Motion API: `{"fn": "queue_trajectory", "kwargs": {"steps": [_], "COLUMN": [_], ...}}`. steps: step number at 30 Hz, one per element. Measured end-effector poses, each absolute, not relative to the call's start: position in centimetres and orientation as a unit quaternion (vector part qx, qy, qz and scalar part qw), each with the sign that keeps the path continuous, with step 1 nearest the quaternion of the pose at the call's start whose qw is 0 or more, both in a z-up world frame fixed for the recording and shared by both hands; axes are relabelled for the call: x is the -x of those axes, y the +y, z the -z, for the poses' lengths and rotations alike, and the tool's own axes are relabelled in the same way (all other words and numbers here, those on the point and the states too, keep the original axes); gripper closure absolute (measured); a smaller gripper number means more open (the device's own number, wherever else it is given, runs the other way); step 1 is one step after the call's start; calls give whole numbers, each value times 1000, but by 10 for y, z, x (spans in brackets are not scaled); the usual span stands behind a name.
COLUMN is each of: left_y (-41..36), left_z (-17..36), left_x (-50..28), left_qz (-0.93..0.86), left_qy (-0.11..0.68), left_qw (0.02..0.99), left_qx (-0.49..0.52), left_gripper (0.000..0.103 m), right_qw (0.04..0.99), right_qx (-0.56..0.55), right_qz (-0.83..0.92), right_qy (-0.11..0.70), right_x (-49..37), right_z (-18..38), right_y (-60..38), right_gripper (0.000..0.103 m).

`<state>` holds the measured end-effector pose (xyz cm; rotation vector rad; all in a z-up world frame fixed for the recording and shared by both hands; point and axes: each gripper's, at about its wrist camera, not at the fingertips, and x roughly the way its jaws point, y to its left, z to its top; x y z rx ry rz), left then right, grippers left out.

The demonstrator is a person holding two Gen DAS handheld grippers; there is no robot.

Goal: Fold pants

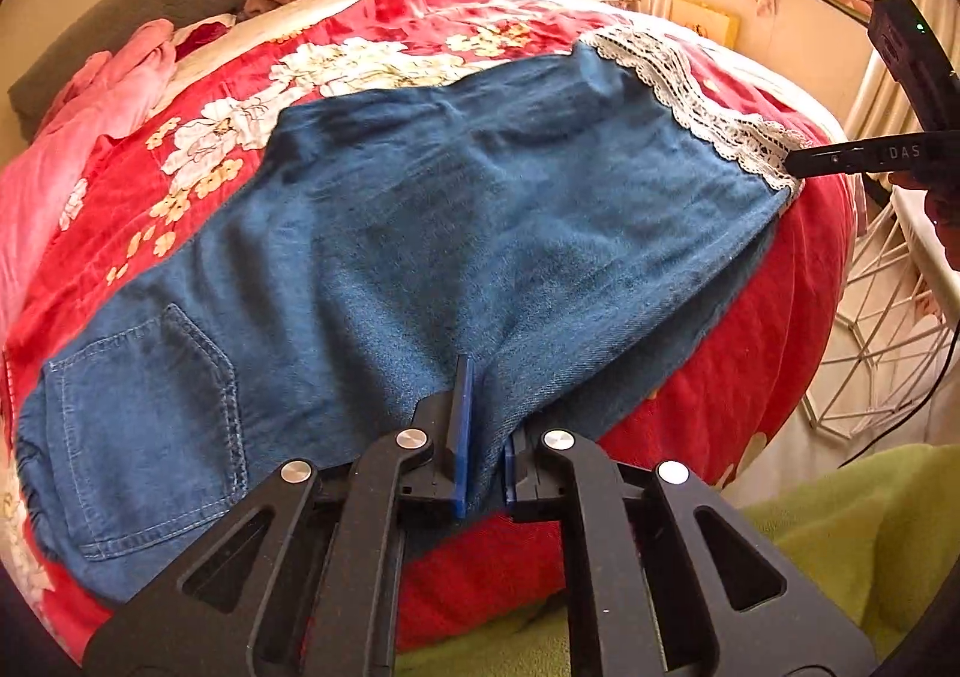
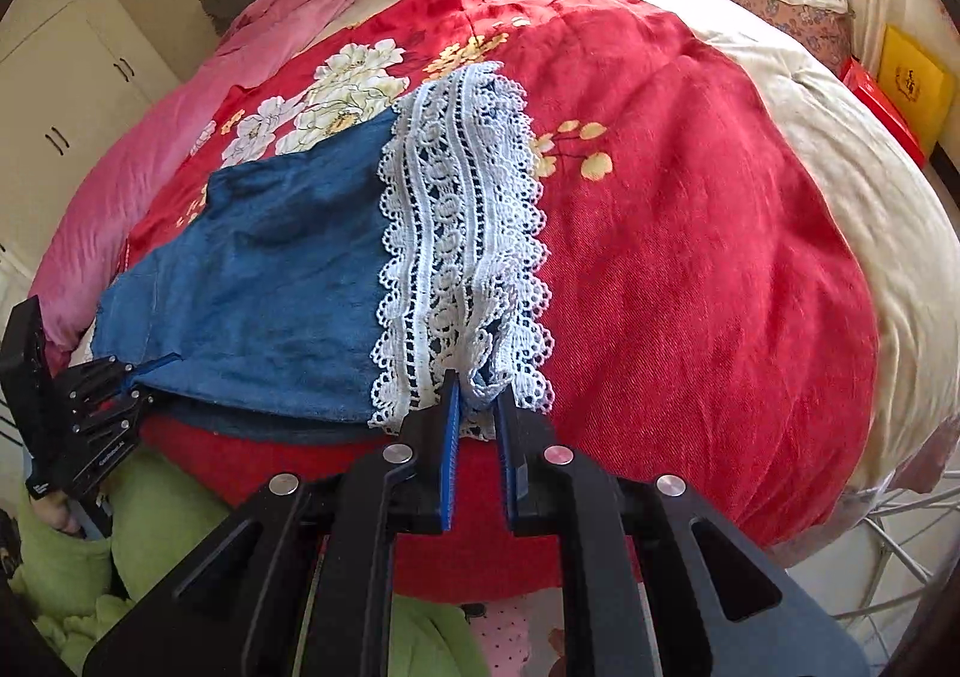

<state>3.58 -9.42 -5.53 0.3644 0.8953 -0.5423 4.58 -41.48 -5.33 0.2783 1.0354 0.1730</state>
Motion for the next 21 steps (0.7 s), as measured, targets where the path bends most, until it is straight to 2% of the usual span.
{"fn": "queue_trajectory", "kwargs": {"steps": [5,7,8,9,10,14,17,18,21], "left_y": [-99,-99,-97,-95,-90,-61,-23,-7,44], "left_z": [58,59,58,56,53,29,4,-4,-13], "left_x": [-32,-31,-30,-29,-26,-13,-11,-13,-27], "left_qz": [261,263,265,265,265,264,226,196,103], "left_qy": [428,428,430,430,427,409,379,369,367], "left_qw": [845,844,844,845,848,862,891,903,923], "left_qx": [-185,-186,-182,-178,-171,-138,-105,-95,-52], "left_gripper": [98,93,87,64,47,42,31,26,18], "right_qw": [860,858,857,855,854,868,888,893,895], "right_qx": [-128,-119,-114,-113,-117,-110,-104,-99,-73], "right_qz": [-73,-68,-62,-56,-56,-48,-53,-62,-90], "right_qy": [489,495,499,504,505,481,445,435,430], "right_x": [-45,-44,-43,-43,-43,-37,-38,-40,-50], "right_z": [54,57,59,60,60,34,10,5,4], "right_y": [-416,-415,-416,-418,-420,-430,-431,-426,-404], "right_gripper": [93,91,86,77,75,74,67,60,61]}}
